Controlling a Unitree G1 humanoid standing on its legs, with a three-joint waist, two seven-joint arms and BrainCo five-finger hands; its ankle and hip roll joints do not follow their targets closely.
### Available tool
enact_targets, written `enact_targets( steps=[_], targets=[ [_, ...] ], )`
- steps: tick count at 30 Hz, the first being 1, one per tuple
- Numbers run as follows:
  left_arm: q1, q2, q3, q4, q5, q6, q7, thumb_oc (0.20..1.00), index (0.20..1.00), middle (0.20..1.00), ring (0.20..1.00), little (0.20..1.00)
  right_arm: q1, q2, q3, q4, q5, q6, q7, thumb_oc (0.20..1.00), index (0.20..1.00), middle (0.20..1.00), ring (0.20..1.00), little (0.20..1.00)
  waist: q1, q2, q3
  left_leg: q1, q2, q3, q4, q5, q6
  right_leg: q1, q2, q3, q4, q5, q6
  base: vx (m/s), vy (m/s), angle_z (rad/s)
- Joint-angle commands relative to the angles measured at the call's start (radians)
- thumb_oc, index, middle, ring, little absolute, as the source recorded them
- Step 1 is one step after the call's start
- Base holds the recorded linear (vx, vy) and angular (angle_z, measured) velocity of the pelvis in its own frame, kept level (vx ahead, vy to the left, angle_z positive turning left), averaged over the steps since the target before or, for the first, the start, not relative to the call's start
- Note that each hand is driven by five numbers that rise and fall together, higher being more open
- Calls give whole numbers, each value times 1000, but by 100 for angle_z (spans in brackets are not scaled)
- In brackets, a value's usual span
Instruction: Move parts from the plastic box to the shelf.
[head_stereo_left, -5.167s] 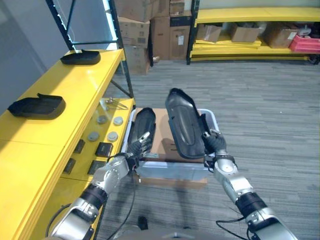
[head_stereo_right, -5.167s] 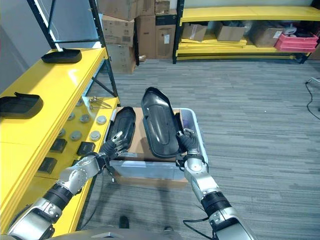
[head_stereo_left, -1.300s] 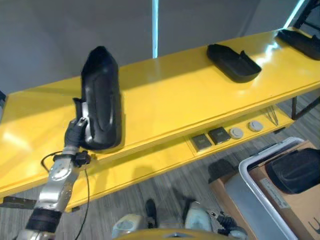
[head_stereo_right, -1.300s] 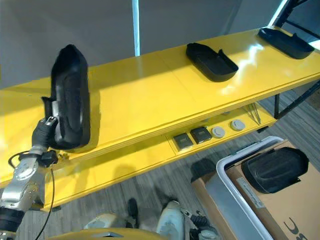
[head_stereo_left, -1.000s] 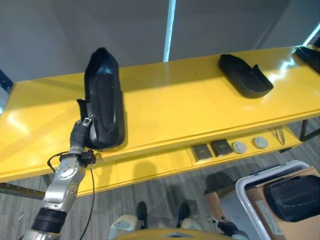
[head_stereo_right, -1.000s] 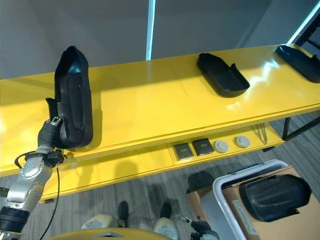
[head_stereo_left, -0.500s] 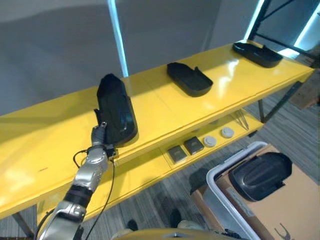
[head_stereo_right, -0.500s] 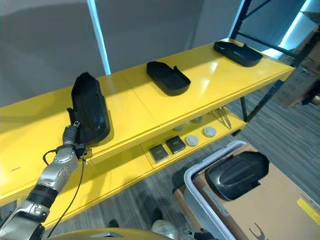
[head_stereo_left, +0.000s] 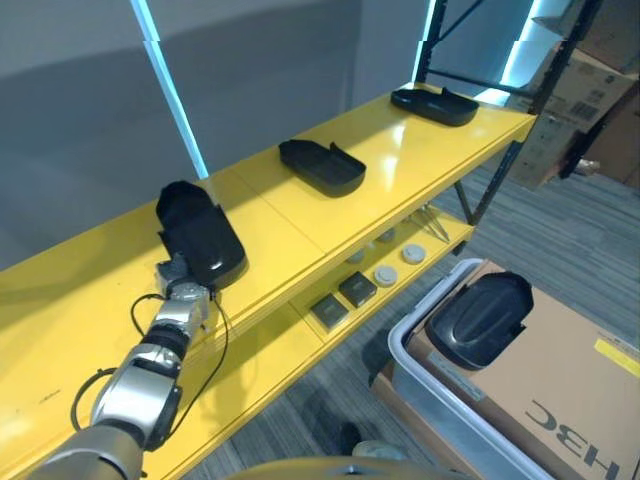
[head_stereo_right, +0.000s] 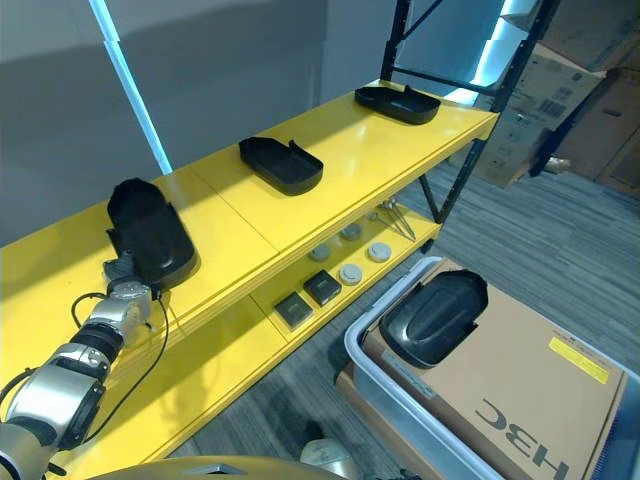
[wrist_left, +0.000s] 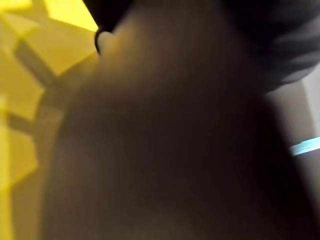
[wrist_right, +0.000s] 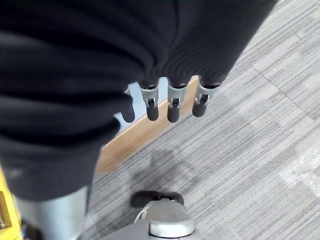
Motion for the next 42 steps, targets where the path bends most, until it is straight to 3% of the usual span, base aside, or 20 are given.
enact_targets(
  steps=[1, 5, 6, 7, 15, 23, 30, 34, 42],
  targets=[
    [-45, 44, 34, 40, 55, -4, 6, 200, 200, 200, 200, 200, -15, -5, 41, 24, 2, -22, 18, 1000, 1000, 1000, 1000, 1000, 2, -35, 14, -43, 65, 12, 76, -40, -17, 4, -84, 31, 61, -109, 95, 0, 0, 0],
    [-46, 27, 25, 73, 28, 6, -3, 200, 200, 200, 200, 200, -20, -1, 47, 31, -13, -35, 27, 1000, 1000, 1000, 1000, 1000, 1, -36, 13, -34, 65, 15, 72, -43, -17, 13, -84, 35, 55, -111, 97, 0, 0, 0],
    [-43, 22, 23, 77, 15, 0, -6, 815, 815, 815, 815, 815, -21, 1, 49, 30, -18, -32, 28, 1000, 1000, 1000, 1000, 1000, 2, -36, 13, -32, 64, 14, 71, -44, -16, 14, -84, 34, 55, -112, 97, 0, 0, 0],
    [-40, 12, 24, 78, 5, -4, -8, 1000, 1000, 1000, 1000, 1000, -25, 3, 54, 30, -28, -30, 31, 1000, 1000, 1000, 1000, 1000, 3, -36, 13, -30, 62, 12, 68, -44, -16, 16, -84, 34, 54, -113, 97, 0, 0, 0],
    [-48, 0, 17, 75, -37, -29, -18, 1000, 1000, 1000, 1000, 1000, -44, 7, 72, 46, -43, -27, 34, 1000, 1000, 1000, 1000, 1000, 15, -36, 9, -22, 58, 4, 58, -45, -15, 28, -84, 28, 47, -116, 97, 0, 0, 0],
    [-60, 19, 0, -19, -59, -101, -92, 1000, 1000, 1000, 1000, 1000, -58, 5, 74, 60, -62, -36, 34, 1000, 1000, 1000, 1000, 1000, 36, -32, 7, -15, 53, -9, 50, -44, -16, 40, -90, 12, 40, -113, 98, -3, 7, 1],
    [30, 56, -40, -366, -128, -70, -178, 1000, 1000, 1000, 1000, 1000, -62, 4, 39, 40, -63, -39, 26, 1000, 1000, 1000, 1000, 1000, 102, -26, 12, -22, 47, -40, 50, -44, -13, 54, -101, -23, 28, -104, 101, -31, 41, 11],
    [159, 69, -10, -570, -143, -53, -235, 1000, 1000, 1000, 1000, 1000, -60, 5, 24, 6, -54, -27, 18, 1000, 1000, 1000, 1000, 1000, 147, -29, 18, -30, 42, -64, 50, -43, -11, 61, -107, -45, 28, -104, 99, -32, 57, 13],
    [325, 96, 76, -734, -84, -91, -256, 1000, 1000, 1000, 1000, 1000, -47, -5, 5, -42, -58, -1, 15, 1000, 1000, 1000, 1000, 1000, 192, -39, 28, -36, 36, -88, 46, -40, -11, 69, -114, -71, 30, -102, 98, -27, 53, 14]
  ],
)
